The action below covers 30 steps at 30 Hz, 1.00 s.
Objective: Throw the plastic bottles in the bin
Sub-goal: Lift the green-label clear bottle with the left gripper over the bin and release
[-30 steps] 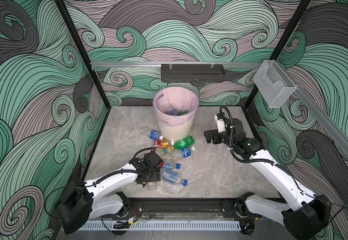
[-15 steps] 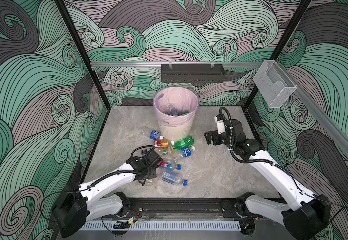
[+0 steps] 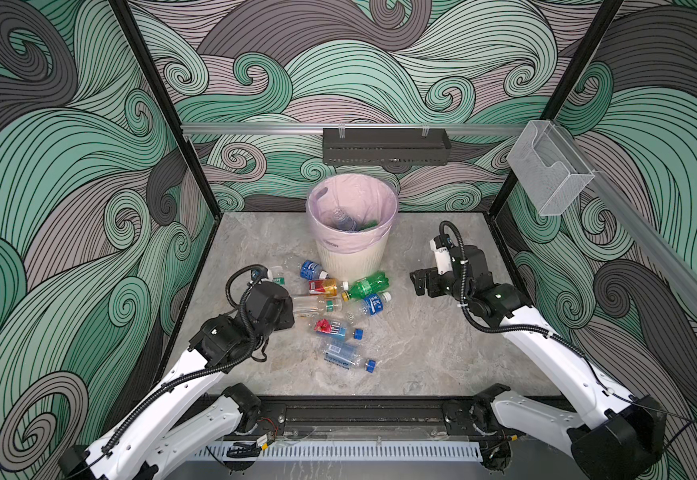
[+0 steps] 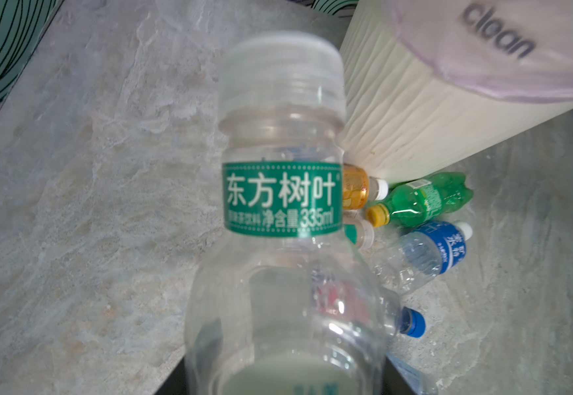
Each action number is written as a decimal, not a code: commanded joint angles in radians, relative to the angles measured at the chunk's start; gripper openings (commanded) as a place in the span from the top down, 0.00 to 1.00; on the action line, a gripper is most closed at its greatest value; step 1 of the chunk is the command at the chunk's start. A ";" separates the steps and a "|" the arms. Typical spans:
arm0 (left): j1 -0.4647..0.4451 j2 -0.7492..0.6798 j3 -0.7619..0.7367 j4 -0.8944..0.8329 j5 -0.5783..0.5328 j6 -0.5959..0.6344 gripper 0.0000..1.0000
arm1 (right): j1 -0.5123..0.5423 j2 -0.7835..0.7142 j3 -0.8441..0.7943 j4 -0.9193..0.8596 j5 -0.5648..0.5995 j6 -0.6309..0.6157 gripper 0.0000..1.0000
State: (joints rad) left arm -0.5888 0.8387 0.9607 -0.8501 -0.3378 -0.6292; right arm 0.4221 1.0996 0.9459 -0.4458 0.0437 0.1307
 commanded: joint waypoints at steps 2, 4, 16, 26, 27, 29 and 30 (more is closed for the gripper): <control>0.110 0.141 0.232 0.135 0.213 0.225 0.47 | 0.003 -0.024 -0.023 -0.005 -0.042 -0.021 0.02; 0.157 0.281 0.419 0.164 0.337 0.275 0.47 | 0.010 -0.036 -0.043 0.015 -0.056 -0.022 0.02; 0.196 1.009 1.290 0.036 0.644 0.308 0.04 | 0.102 -0.055 -0.047 -0.032 -0.023 -0.029 0.05; 0.260 0.499 0.672 0.249 0.495 0.319 0.01 | 0.211 0.018 -0.002 -0.057 -0.160 -0.195 0.09; 0.275 0.455 0.622 0.242 0.494 0.324 0.01 | 0.232 0.036 0.010 -0.063 -0.167 -0.214 0.10; 0.297 0.382 0.541 0.221 0.491 0.341 0.01 | 0.276 0.078 0.037 -0.070 -0.162 -0.235 0.11; 0.307 0.346 0.503 0.200 0.482 0.349 0.01 | 0.297 0.099 0.049 -0.072 -0.169 -0.242 0.11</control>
State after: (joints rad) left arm -0.3050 1.2442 1.5402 -0.6342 0.1799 -0.3141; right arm 0.6750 1.1610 0.9493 -0.4946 -0.0837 -0.0368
